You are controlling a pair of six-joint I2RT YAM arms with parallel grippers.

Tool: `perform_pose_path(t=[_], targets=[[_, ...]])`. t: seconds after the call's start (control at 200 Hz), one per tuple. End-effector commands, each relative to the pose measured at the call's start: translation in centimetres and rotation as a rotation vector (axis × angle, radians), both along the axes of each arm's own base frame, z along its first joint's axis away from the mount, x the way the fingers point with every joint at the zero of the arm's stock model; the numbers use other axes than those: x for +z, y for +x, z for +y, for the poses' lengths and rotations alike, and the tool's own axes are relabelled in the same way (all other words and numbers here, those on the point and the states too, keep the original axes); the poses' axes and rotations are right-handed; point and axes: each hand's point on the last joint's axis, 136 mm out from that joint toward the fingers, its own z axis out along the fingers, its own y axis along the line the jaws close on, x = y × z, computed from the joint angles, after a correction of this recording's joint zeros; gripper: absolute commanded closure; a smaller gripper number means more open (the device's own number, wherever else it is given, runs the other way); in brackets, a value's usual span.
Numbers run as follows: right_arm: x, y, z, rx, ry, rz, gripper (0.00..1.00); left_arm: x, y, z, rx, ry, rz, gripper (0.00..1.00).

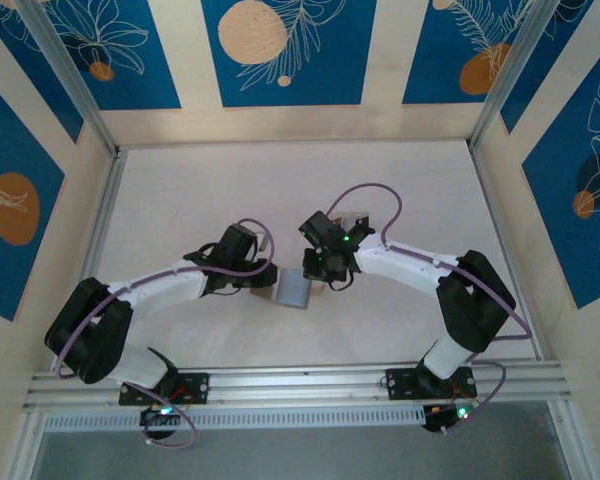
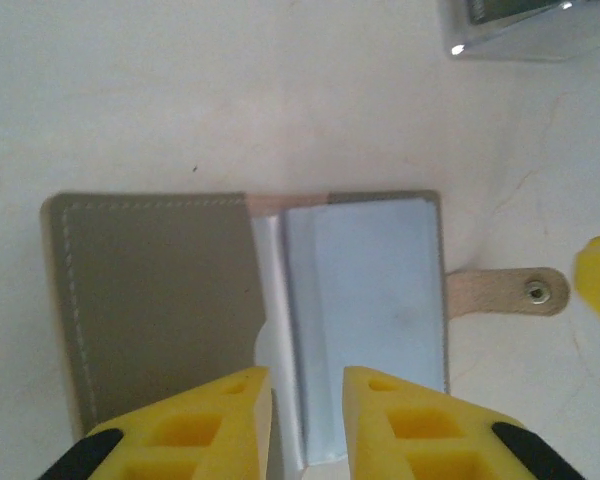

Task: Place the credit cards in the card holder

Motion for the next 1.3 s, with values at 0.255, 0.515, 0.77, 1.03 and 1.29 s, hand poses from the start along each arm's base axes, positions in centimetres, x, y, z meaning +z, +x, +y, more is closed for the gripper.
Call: perform_pose_path(t=[0.255, 0.515, 0.77, 1.03, 1.29], targets=[[-3.4, 1.8, 3.2, 0.087, -0.023, 0.094, 0.99, -3.5, -1.4, 2.1, 0.037, 0.044, 0.069, 0.86], [-5.3, 2.1, 2.6, 0.072, -0.093, 0.116, 1.00, -5.9, -2.5, 3.0, 0.053, 0.065, 0.103, 0.87], [-7.2, 0.6, 3.8, 0.107, -0.080, 0.177, 1.00, -7.5, -3.1, 3.1, 0.059, 0.063, 0.130, 0.87], [-8.3, -0.4, 6.0, 0.137, 0.050, 0.250, 1.00, -7.4, -3.1, 2.9, 0.052, 0.053, 0.127, 0.86], [-7.7, -0.2, 7.5, 0.133, 0.218, 0.284, 0.98, -5.6, -3.1, 1.9, 0.005, -0.008, 0.087, 0.70]])
